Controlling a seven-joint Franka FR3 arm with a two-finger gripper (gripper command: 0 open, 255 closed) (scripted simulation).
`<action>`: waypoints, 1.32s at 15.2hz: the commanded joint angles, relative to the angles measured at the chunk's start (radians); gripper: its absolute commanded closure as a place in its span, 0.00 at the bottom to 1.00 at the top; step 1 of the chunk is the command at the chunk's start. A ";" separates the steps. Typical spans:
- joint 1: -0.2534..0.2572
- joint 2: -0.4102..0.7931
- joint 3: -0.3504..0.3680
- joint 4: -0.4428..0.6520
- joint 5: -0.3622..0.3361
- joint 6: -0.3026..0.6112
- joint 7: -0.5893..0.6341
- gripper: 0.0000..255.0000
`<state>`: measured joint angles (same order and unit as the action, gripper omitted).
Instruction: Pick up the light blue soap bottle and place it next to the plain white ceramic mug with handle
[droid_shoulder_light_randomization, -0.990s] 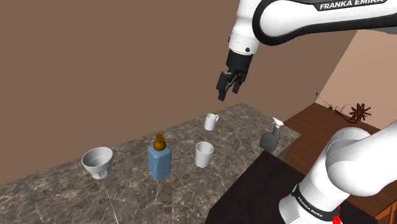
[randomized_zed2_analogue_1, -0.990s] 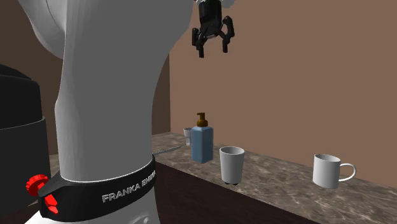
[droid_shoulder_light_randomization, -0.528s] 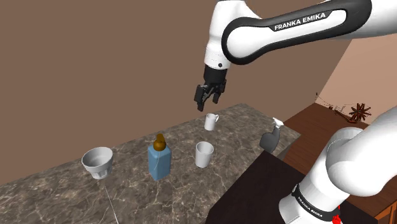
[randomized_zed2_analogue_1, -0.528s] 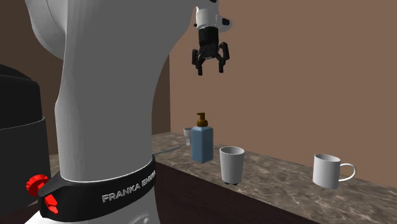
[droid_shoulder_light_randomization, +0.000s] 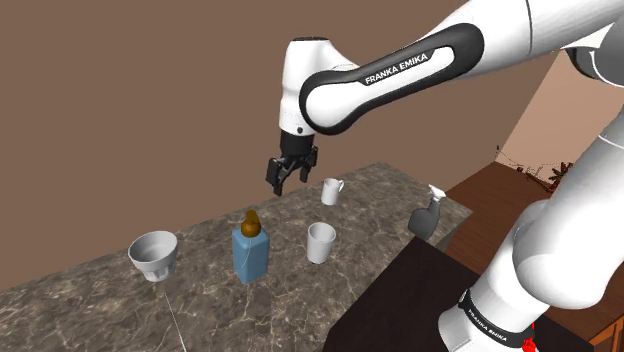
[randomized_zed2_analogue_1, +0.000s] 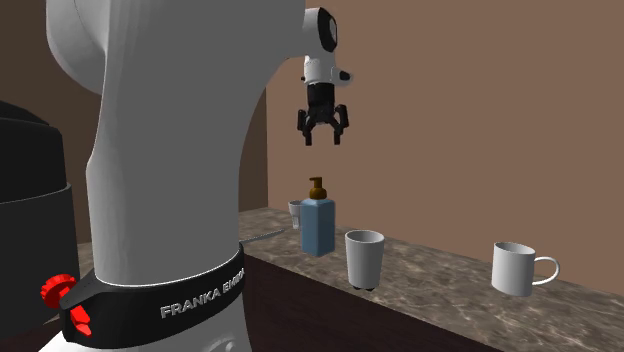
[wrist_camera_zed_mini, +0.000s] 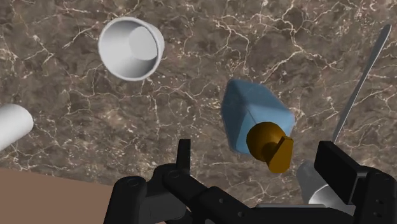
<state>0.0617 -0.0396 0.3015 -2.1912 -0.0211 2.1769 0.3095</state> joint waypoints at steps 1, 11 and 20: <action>0.008 0.085 0.012 0.045 -0.025 0.032 0.032 0.00; 0.067 0.377 0.012 0.227 -0.124 0.117 0.131 0.00; 0.074 0.416 0.003 0.215 -0.142 0.166 0.143 0.00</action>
<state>0.1351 0.3764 0.3049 -1.9759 -0.1630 2.3421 0.4523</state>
